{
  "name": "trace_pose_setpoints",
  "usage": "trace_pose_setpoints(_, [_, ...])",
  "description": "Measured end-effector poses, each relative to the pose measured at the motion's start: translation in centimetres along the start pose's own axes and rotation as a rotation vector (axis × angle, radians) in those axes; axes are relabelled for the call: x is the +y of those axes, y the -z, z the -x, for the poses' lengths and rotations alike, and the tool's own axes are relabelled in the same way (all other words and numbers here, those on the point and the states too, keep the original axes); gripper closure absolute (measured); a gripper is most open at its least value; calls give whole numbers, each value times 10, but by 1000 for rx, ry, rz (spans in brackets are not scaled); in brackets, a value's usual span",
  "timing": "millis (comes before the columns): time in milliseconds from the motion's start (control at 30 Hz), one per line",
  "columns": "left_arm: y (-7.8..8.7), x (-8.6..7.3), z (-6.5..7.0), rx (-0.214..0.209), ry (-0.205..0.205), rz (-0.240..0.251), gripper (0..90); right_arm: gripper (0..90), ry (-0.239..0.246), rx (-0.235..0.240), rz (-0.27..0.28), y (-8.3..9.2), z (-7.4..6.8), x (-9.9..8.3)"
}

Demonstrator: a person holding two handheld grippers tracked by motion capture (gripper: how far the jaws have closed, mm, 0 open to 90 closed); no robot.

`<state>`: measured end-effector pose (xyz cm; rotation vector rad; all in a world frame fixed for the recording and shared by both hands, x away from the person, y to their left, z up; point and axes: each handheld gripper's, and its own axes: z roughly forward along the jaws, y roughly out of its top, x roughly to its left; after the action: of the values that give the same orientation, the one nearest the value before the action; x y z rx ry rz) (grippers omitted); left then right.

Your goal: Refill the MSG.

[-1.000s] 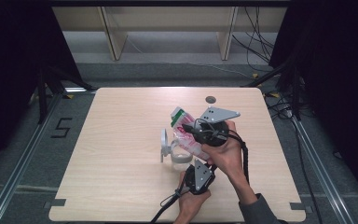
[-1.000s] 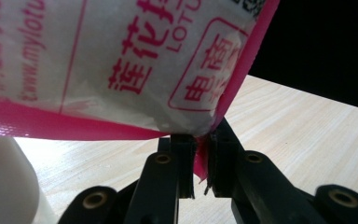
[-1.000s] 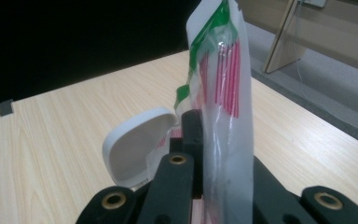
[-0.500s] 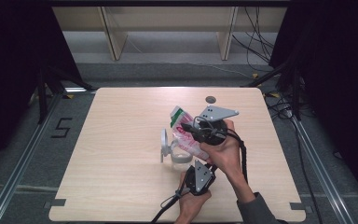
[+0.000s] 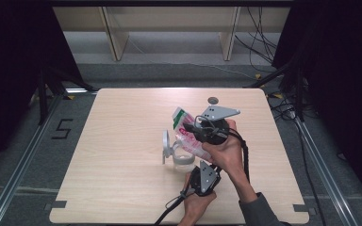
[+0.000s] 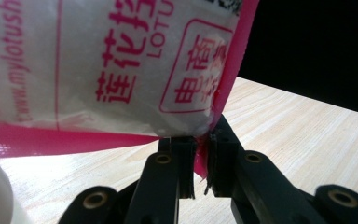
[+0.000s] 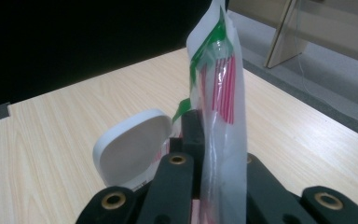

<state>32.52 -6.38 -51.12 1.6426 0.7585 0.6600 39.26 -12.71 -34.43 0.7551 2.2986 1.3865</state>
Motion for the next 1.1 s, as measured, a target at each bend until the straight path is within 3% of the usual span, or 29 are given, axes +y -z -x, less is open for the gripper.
trace_pose_setpoints(533, [-1,1,0,3,17,3,825,900,22,12,-15,-5,2,3])
trace_pose_setpoints(667, [-2,2,4,8,-8,7,827,900,26,8,-21,-5,1,3])
trace_pose_setpoints(833, [-3,3,4,2,-6,5,828,900,14,6,-35,-3,0,3])
trace_pose_setpoints(967, [-3,3,5,10,-8,5,828,900,40,14,-38,-5,1,4])
trace_pose_setpoints(1000, [-3,3,5,9,-10,3,828,900,12,17,-52,-4,-1,3])
trace_pose_setpoints(1100, [-3,2,5,6,-7,0,828,893,32,24,-55,-5,1,3])
